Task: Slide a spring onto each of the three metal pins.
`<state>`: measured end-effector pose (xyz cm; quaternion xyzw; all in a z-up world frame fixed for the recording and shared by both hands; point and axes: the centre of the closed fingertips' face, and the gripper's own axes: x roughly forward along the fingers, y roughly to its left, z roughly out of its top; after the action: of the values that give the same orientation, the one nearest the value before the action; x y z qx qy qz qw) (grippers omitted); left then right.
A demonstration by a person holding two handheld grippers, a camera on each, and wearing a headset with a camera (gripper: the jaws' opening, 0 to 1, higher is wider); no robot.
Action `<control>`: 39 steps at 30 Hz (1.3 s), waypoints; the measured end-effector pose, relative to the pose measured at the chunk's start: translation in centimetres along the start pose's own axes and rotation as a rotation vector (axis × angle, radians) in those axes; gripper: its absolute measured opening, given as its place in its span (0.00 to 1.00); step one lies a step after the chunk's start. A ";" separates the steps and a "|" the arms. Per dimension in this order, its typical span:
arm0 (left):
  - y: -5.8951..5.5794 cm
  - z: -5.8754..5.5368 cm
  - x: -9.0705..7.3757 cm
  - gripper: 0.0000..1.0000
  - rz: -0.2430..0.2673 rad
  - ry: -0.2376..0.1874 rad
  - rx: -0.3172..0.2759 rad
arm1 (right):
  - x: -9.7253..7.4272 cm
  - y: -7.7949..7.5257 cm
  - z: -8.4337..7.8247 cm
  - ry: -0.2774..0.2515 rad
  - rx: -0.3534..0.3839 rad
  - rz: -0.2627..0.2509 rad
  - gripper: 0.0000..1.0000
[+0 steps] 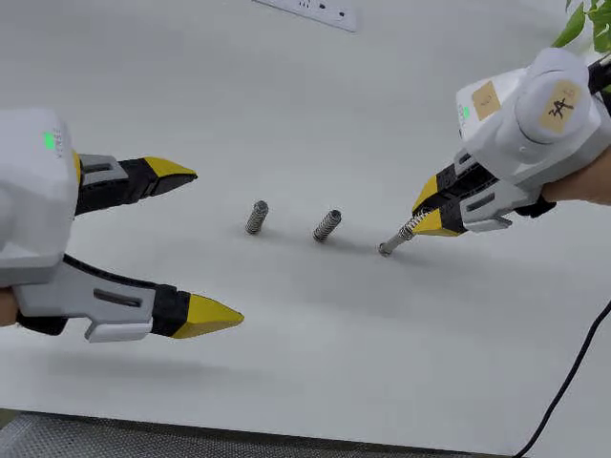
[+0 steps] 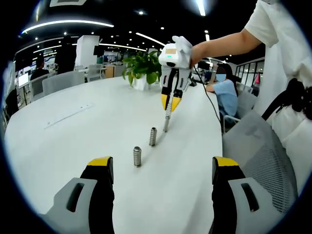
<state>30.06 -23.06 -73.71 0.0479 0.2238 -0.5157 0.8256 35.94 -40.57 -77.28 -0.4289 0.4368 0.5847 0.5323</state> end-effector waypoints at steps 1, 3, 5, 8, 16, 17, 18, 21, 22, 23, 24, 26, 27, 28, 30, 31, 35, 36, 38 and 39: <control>0.0 0.0 0.0 0.82 0.000 0.000 0.000 | 0.0 0.0 0.0 0.000 0.002 0.000 0.06; 0.0 0.0 0.0 0.82 0.000 -0.001 -0.002 | 0.1 0.0 -0.1 0.000 0.003 0.001 0.06; 0.0 0.0 0.1 0.82 -0.001 -0.002 -0.004 | 0.2 0.1 -0.2 0.002 0.005 0.004 0.06; 0.0 0.0 0.1 0.82 -0.002 -0.001 -0.003 | 0.5 0.0 -0.3 0.002 0.007 0.005 0.06; -0.2 0.0 0.2 0.82 -0.006 0.000 -0.005 | 1.6 -0.1 -0.6 0.013 -0.001 0.013 0.06; -0.2 0.0 0.2 0.82 -0.006 0.001 -0.005 | 1.7 -0.1 -0.7 0.013 0.000 0.015 0.06; -0.1 0.0 0.2 0.82 -0.006 0.001 -0.006 | 1.9 -0.2 -0.7 0.014 -0.001 0.014 0.06; -0.1 0.0 0.2 0.82 -0.006 0.002 -0.005 | 2.3 -0.2 -0.9 0.015 -0.002 0.017 0.07; -0.1 0.0 0.2 0.82 -0.005 0.001 -0.008 | 2.4 -0.1 -0.8 0.015 -0.001 0.018 0.07; -0.1 -0.1 0.2 0.82 -0.005 0.001 -0.008 | 2.5 -0.1 -0.8 0.016 -0.003 0.019 0.07; -0.1 -0.1 0.2 0.82 -0.005 0.002 -0.008 | 2.6 0.0 -0.8 0.018 -0.005 0.019 0.07; -0.1 -0.1 0.2 0.81 -0.005 0.003 -0.010 | 2.8 0.1 -0.7 0.019 -0.006 0.021 0.07; -0.1 -0.1 0.2 0.81 -0.005 0.004 -0.010 | 3.0 0.1 -0.8 0.021 -0.008 0.021 0.07; -0.2 -0.1 0.2 0.81 -0.006 0.003 -0.010 | 3.1 0.0 -0.9 0.022 -0.011 0.021 0.07; -0.2 -0.1 0.2 0.81 -0.006 0.002 -0.011 | 3.3 -0.1 -1.0 0.025 -0.014 0.019 0.07; -0.2 -0.1 0.2 0.81 -0.005 0.002 -0.011 | 3.4 -0.1 -1.0 0.027 -0.015 0.019 0.07; -0.2 -0.1 0.2 0.81 -0.006 0.004 -0.013 | 3.6 -0.2 -1.1 0.027 -0.012 0.020 0.07; -0.2 -0.1 0.2 0.81 -0.006 0.004 -0.013 | 3.7 -0.3 -1.3 0.027 -0.010 0.022 0.07; -0.2 -0.2 0.2 0.81 -0.006 0.004 -0.015 | 3.9 -0.4 -1.3 0.026 -0.011 0.022 0.07; -0.2 -0.2 0.2 0.81 -0.006 0.004 -0.015 | 4.0 -0.4 -1.4 0.026 -0.009 0.023 0.07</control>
<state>29.93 -23.26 -73.93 0.0421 0.2296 -0.5162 0.8241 36.15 -40.88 -81.51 -0.4339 0.4460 0.5870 0.5179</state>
